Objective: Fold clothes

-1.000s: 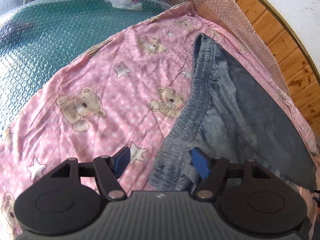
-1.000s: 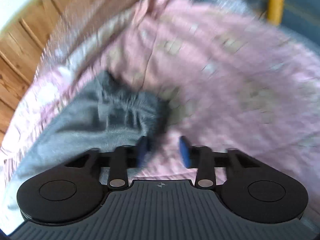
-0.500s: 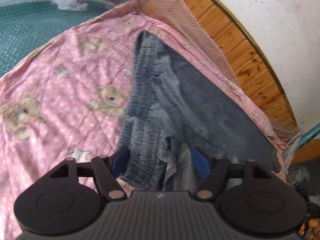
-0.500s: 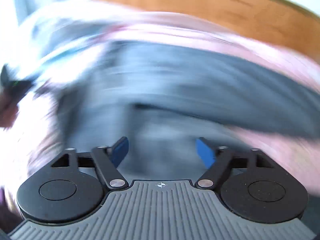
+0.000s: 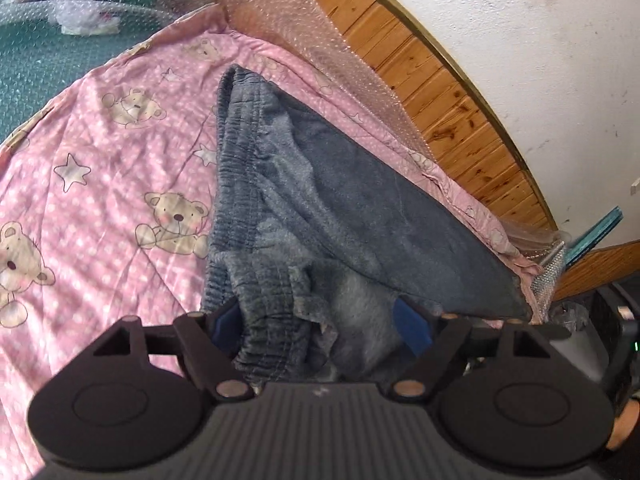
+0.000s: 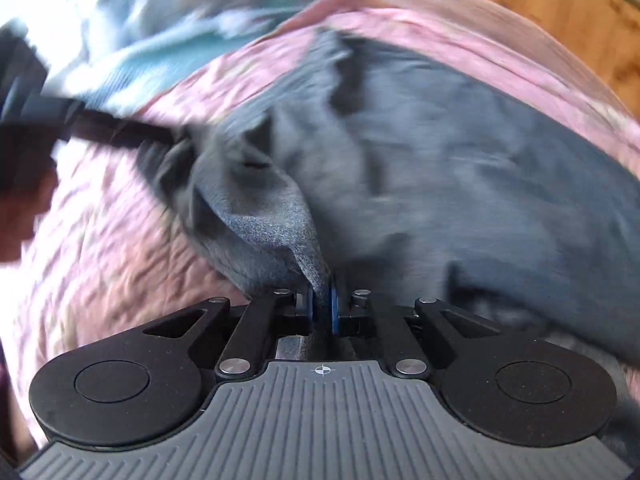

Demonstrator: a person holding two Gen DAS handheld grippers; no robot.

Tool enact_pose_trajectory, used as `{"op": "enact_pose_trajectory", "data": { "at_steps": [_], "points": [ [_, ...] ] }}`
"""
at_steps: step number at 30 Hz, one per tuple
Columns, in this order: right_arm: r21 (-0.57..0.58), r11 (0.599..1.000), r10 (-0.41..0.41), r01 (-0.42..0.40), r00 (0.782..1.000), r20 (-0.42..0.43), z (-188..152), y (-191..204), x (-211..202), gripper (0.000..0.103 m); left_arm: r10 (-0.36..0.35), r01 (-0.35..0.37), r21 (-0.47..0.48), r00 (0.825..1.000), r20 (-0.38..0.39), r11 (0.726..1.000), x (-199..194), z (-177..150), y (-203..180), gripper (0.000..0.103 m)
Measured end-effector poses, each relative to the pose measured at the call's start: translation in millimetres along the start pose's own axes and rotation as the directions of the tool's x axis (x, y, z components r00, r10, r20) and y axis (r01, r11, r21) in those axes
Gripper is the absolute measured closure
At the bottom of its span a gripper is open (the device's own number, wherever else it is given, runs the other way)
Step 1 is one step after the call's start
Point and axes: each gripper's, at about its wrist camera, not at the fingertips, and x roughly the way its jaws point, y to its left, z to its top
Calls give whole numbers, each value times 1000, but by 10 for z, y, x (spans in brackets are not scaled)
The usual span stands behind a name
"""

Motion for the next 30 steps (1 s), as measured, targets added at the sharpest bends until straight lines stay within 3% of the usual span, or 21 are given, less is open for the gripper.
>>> {"op": "enact_pose_trajectory", "data": {
  "at_steps": [3,8,11,13,14,15,16,18,19,21,23,26,28,30],
  "points": [
    [150,988,35,-36,999,7,128,-329,-51,98,-42,42,31,999,-11,999,44,-30,-4,21],
    [278,959,59,-57,998,2,202,-596,-6,98,-101,103,93,995,-23,990,170,-81,-94,21],
    [313,945,102,-97,995,2,208,-664,14,98,-54,63,191,997,-51,980,324,-134,-198,22],
    [317,943,110,-105,994,2,193,-675,-3,98,6,25,273,994,-113,962,449,-148,-259,56],
    [316,943,112,-106,994,-1,186,-683,-22,98,38,20,290,981,-193,957,514,-123,-264,95],
    [315,943,111,-104,994,-4,177,-689,-52,95,50,27,289,965,-256,957,523,-80,-263,98],
    [316,943,111,-104,994,-3,162,-691,-104,92,21,55,254,958,-288,966,399,14,-253,98],
    [333,937,102,-108,994,34,86,-673,-366,64,-69,125,168,949,-307,978,-38,288,-222,98],
    [342,934,91,-108,994,67,1,-662,-541,56,-96,148,153,948,-305,977,-280,427,-183,98],
    [374,923,48,-91,991,124,-254,-666,-879,32,-112,170,155,938,-328,973,-613,612,-41,98],
    [455,890,-20,-39,992,124,-617,-774,-1054,28,-36,116,179,916,-400,977,-658,674,170,98],
    [564,825,-83,45,996,41,-1021,-1043,-1063,30,84,16,191,858,-506,981,-422,629,453,98],
    [559,824,-130,95,991,22,-1041,-1174,-1038,31,141,-18,226,828,-542,974,-285,581,477,98],
    [534,837,-166,119,985,39,-933,-1271,-1005,31,170,-26,256,813,-557,966,-207,543,405,98]
  ]
}}
